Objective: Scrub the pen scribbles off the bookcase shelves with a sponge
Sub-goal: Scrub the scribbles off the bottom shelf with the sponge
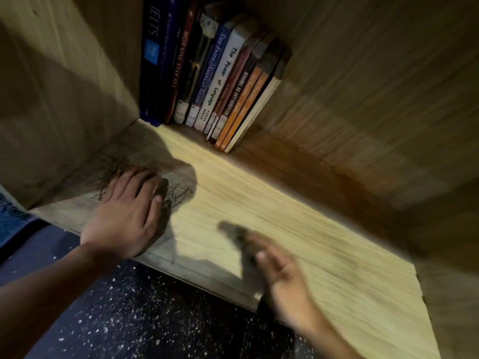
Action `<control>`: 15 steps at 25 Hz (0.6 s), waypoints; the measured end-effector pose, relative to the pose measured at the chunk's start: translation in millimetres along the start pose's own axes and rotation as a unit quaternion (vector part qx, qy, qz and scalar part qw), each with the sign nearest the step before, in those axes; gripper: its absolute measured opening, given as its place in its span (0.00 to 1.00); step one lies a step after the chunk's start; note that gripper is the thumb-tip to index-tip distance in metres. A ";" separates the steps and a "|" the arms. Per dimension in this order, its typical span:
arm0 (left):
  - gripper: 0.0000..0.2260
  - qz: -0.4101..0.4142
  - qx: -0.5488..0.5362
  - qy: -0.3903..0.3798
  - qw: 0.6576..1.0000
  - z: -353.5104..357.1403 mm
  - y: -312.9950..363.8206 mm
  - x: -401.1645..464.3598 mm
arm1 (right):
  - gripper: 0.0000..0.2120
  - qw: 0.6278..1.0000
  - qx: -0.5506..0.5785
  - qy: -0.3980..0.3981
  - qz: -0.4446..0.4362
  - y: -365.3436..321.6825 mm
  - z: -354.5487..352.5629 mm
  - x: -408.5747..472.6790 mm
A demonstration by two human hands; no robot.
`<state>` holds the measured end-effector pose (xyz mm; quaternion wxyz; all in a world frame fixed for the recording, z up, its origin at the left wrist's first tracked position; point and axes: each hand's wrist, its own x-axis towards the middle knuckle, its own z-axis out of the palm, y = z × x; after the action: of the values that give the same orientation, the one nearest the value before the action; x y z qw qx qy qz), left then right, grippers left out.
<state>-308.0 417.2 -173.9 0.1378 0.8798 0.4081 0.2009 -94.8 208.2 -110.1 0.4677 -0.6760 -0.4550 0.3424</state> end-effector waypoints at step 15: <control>0.29 0.009 0.004 -0.033 0.999 2.2 -0.8 2.2 | 0.17 0.936 -0.282 0.129 -0.164 24.9 41.0 -0.3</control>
<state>-306.1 419.2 -175.6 0.1462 0.8900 0.3964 0.1717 -124.0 217.4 -147.0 0.3621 -0.7346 -0.5731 0.0280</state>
